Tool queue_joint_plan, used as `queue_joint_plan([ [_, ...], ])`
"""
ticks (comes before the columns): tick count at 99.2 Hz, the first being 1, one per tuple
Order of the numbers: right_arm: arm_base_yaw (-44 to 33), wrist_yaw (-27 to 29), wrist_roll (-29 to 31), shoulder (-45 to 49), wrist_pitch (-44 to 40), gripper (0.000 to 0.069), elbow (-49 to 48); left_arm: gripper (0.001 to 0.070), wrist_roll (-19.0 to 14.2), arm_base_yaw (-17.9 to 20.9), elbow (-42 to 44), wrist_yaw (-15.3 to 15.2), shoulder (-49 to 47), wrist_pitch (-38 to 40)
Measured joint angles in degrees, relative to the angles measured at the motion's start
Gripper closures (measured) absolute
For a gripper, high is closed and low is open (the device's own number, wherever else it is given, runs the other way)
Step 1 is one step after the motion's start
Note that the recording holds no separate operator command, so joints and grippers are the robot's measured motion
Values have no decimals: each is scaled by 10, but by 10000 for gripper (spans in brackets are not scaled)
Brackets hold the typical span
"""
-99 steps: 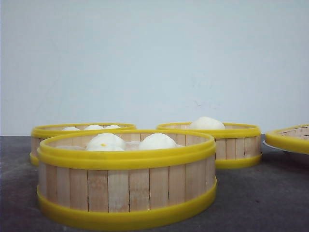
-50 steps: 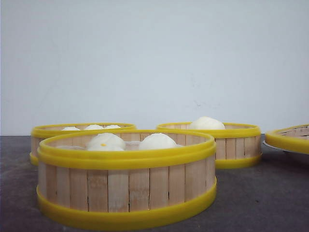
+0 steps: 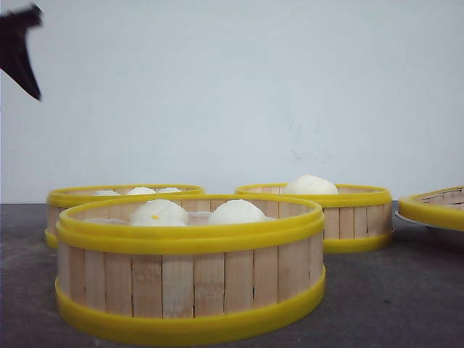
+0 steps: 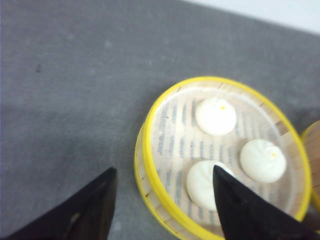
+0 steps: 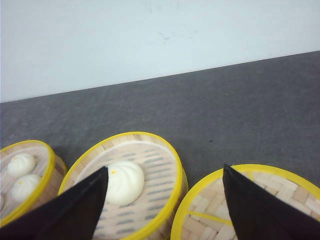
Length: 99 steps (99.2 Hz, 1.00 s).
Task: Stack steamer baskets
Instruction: 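Reach the left gripper to the rim of the farther bun-filled steamer basket and grasp it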
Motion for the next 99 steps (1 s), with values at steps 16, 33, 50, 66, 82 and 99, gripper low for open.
queue_joint_plan([
  [16,2,0,0,2,0,239,0,354,24,-12,78,-37,115,-40],
  [33,2,0,0,2,0,239,0,354,30,-14,146,-45,216,-77],
  [50,2,0,0,2,0,239,0,357,34,-14,181,-45,286,-97],
  [66,2,0,0,2,0,239,0,394,34,-14,182,-45,313,-100],
  [82,2,0,0,7,-1,239,0,576,34,-16,183,-43,318,-99],
  [99,2,0,0,13,0,239,0,603,33,-26,186,-44,338,-99],
])
